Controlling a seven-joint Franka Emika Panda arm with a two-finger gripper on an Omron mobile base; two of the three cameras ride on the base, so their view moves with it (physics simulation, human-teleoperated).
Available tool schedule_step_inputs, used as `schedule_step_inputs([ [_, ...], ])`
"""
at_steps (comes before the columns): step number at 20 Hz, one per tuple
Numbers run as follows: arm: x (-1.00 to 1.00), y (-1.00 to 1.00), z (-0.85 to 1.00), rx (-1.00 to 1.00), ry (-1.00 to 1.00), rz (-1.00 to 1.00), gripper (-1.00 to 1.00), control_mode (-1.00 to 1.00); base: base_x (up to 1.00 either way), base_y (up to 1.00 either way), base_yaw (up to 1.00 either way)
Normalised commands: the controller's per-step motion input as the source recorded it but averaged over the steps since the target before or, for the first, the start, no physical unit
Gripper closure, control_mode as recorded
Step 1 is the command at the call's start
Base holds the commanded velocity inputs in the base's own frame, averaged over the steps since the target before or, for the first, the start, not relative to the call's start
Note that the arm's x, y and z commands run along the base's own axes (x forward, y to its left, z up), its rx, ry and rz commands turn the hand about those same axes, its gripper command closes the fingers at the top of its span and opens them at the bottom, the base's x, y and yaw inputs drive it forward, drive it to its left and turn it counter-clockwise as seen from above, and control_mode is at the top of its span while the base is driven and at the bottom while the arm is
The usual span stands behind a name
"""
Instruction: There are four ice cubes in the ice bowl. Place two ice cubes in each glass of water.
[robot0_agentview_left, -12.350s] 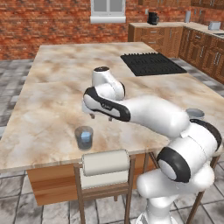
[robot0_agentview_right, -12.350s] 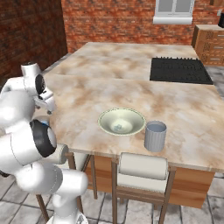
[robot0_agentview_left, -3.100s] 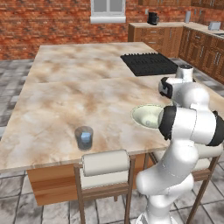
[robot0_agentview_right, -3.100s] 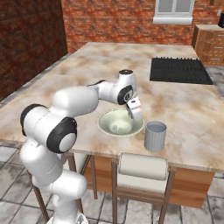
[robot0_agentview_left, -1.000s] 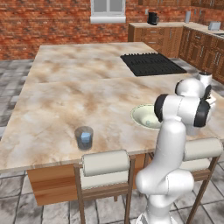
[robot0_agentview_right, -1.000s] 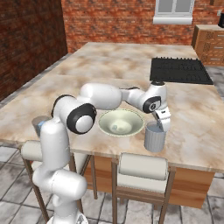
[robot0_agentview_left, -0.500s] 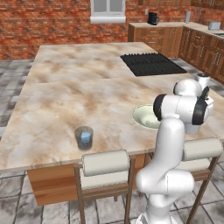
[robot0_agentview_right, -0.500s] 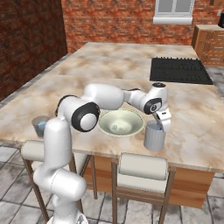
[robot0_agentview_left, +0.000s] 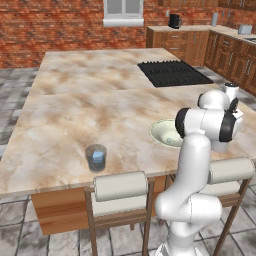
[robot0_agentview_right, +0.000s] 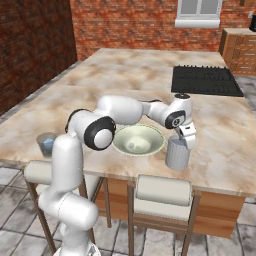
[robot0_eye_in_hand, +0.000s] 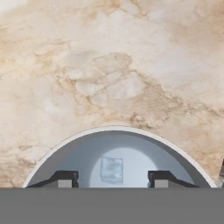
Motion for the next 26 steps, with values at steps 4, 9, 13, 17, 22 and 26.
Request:
schedule_step_inputs([
  [4, -0.04, 0.00, 0.00, 0.00, -0.07, 0.00, -1.00, -1.00, 0.00, 0.00, 0.00],
  [9, -0.08, 0.00, 0.00, 0.00, -0.07, 0.00, 1.00, -1.00, 0.00, 0.00, 0.00],
  [13, -0.10, 0.00, 0.00, 0.00, -0.06, 0.00, 1.00, -1.00, 0.00, 0.00, 0.00],
  [17, -0.24, 0.00, 0.16, 0.00, -0.12, -0.01, 1.00, -1.00, 0.00, 0.00, 0.00],
  [22, -0.46, 0.00, 0.74, 0.05, -0.20, 0.00, 1.00, -1.00, 0.00, 0.00, 0.00],
  [26, -0.58, 0.08, 0.92, 0.02, -0.17, 0.00, -1.00, -1.00, 0.00, 0.00, 0.00],
])
